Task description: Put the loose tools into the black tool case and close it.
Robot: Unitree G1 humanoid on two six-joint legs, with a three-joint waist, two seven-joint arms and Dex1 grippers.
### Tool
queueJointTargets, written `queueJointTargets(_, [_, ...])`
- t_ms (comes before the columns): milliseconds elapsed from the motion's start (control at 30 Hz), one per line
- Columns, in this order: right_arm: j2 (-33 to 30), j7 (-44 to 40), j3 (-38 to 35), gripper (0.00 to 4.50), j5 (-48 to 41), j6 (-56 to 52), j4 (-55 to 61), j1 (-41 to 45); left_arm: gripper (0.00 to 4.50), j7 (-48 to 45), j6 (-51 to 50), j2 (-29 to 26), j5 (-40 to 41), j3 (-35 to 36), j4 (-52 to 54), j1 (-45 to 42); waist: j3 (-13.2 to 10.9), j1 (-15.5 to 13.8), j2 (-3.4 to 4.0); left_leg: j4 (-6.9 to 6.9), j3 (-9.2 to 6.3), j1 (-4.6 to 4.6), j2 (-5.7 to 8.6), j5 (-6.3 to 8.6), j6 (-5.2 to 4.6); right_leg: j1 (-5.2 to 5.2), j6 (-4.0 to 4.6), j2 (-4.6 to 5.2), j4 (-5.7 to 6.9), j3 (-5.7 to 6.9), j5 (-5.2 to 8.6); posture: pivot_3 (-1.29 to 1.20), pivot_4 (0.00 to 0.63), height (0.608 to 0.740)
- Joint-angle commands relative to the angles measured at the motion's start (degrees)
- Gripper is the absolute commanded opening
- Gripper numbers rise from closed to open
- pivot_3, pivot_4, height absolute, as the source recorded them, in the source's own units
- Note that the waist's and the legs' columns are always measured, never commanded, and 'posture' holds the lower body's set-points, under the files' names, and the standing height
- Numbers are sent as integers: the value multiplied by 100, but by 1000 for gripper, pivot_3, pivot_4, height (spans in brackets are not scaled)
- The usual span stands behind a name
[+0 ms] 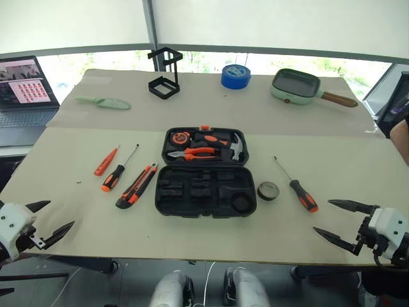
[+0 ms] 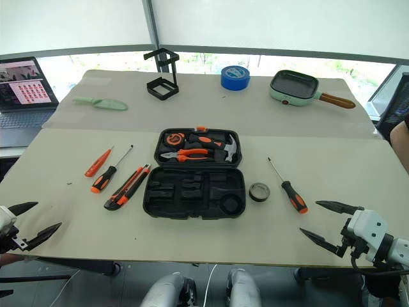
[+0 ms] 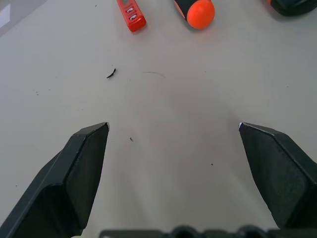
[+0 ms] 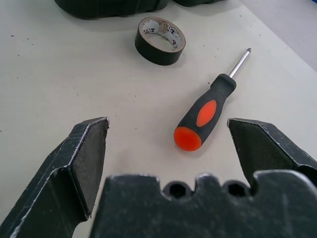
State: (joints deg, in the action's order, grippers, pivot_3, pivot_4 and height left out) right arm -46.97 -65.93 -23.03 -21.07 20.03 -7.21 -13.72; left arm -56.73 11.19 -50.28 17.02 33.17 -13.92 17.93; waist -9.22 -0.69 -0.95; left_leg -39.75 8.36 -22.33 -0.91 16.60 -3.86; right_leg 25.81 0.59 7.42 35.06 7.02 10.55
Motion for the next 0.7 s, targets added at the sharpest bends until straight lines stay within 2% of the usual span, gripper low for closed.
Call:
queueJointTargets(33, [22, 110, 76, 4458, -308, -339, 412, 273, 4500, -118, -711, -53, 466, 214, 296, 155, 0, 0, 0, 0, 0, 0, 0, 0, 0, 0, 0, 0, 0, 0, 0, 0, 150, 740])
queueJointTargets(100, [372, 410, 279, 4458, -701, -653, 932, 701, 4500, -130, -2016, -118, 1130, 528, 424, 272, 0, 75, -4, 0, 0, 1, -2, -9, 15, 0, 0, -2, 1, -2, 0, 0, 150, 740])
queueJointTargets(267, [836, 738, 573, 4458, -1435, -1466, 1890, 1200, 4500, 494, -3733, -111, 1628, 1092, 540, 380, -1, 113, -4, 1, -6, 2, -11, -21, 34, 6, 0, -8, 18, 3, 1, 0, 150, 740])
queueJointTargets(433, [1115, 783, 812, 4458, -1518, -1521, 2272, 1441, 4500, 931, -5560, -145, 2239, 1545, 937, 447, -1, 52, -12, -1, -4, -1, -5, -29, 47, -2, 0, -6, 11, 4, 1, 0, 150, 740])
queueJointTargets(600, [1297, 721, 1029, 4458, -1439, -1462, 2370, 1537, 4500, 1221, -6218, -215, 2596, 1775, 1410, 31, -1, -27, -23, -7, -6, 4, -2, -27, 48, 12, -3, -1, 8, 5, -1, 0, 150, 740])
queueJointTargets(700, [1408, 681, 1201, 4458, -1298, -1368, 2283, 1536, 4500, 1485, -6251, -432, 2583, 1107, 2038, -790, -1, -38, -24, -7, -7, 4, -2, -28, 51, 12, -2, -1, 9, 4, -2, 0, 150, 740])
